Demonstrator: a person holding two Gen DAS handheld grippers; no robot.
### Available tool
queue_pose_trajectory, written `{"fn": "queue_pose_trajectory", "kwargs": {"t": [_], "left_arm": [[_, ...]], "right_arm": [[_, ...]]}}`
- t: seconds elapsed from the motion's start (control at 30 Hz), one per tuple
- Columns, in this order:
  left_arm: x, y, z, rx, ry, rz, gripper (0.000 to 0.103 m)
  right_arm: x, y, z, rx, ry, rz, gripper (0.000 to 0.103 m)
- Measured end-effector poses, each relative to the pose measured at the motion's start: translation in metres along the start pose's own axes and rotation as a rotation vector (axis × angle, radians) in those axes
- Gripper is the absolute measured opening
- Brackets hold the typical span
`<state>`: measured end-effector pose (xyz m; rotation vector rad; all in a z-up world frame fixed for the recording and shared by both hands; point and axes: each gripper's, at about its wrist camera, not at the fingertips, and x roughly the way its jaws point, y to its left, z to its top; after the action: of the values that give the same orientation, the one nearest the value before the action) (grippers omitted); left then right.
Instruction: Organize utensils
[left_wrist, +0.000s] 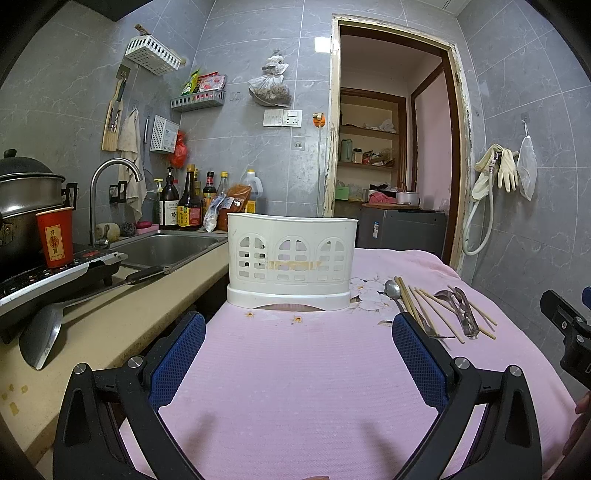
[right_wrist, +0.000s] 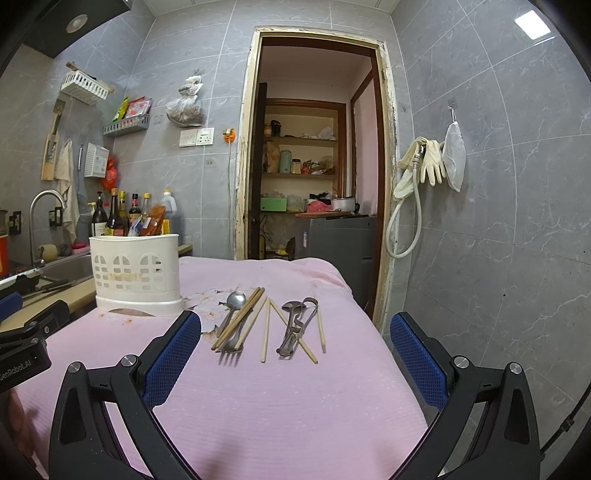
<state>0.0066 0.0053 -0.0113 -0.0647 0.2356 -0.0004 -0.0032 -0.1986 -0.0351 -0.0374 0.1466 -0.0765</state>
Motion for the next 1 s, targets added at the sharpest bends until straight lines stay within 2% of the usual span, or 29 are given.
{"fn": "queue_pose_trajectory", "kwargs": {"t": [0.77, 1.0], "left_arm": [[0.001, -0.001, -0.001, -0.003, 0.01, -0.004, 0.099], [0.005, -0.004, 0.011, 0.017, 0.011, -0.015, 0.099]], "right_arm": [[0.0, 0.001, 0.0, 0.001, 0.005, -0.001, 0.103], [0.007, -0.002, 0.0, -0.011, 0.03, 0.013, 0.103]]}}
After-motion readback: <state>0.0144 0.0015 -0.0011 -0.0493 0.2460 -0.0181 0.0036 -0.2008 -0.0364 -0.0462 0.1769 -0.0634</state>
